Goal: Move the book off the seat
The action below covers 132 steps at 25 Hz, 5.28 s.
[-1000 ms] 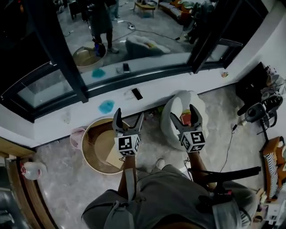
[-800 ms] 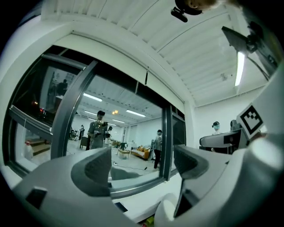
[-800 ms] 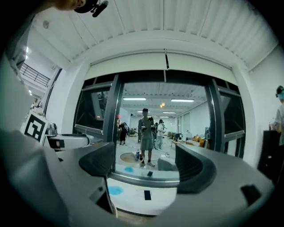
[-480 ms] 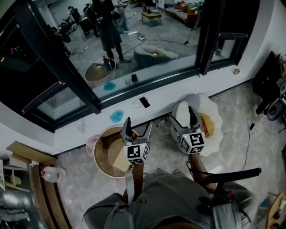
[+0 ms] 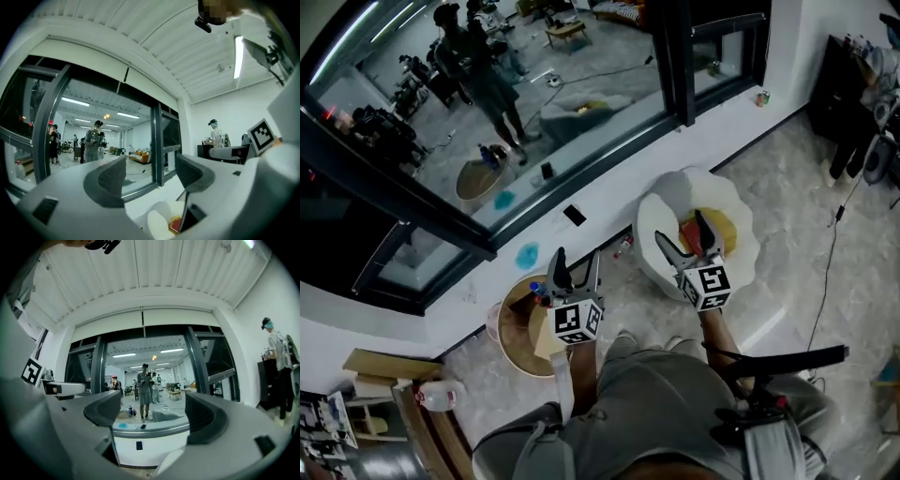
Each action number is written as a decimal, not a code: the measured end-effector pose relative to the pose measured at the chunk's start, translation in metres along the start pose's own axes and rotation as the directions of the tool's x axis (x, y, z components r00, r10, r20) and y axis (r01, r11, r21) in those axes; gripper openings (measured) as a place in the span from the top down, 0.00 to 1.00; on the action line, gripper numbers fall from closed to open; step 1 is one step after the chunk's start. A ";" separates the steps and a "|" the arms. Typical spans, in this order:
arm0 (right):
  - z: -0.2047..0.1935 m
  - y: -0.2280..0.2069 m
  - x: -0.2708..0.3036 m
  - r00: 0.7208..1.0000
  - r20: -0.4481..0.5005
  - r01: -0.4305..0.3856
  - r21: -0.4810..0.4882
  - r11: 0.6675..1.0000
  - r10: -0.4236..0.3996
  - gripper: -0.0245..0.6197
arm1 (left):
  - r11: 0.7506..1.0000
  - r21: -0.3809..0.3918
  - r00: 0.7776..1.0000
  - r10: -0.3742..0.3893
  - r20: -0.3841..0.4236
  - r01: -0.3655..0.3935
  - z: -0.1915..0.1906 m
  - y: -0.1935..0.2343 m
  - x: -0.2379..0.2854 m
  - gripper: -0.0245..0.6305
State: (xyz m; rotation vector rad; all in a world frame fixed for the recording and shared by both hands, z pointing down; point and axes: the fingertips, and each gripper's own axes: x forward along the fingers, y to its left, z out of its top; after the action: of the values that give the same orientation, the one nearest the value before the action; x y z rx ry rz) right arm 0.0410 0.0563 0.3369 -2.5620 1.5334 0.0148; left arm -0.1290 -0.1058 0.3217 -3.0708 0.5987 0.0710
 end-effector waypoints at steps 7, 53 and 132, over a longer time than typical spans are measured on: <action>0.015 -0.079 -0.054 0.988 0.085 0.130 0.021 0.991 -0.131 0.29 | 0.988 0.057 0.989 -0.145 -0.020 0.146 0.002 -0.078 0.059 0.43; 0.002 -0.299 0.210 0.902 -0.187 -0.403 -0.047 0.914 0.388 0.29 | 0.934 -0.149 0.946 0.320 -0.060 -0.325 -0.076 -0.132 0.351 0.32; -0.740 -0.369 0.215 0.035 -0.721 -0.939 0.214 0.271 0.692 0.29 | 0.507 -0.425 0.597 0.244 -0.764 -0.750 -0.789 -0.313 0.307 0.26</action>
State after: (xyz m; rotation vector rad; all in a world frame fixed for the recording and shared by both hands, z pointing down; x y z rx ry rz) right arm 0.4141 -0.0636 1.0963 -1.2236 3.4245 -0.7456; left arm 0.3061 0.0532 1.0968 -3.3627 2.0441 -1.0220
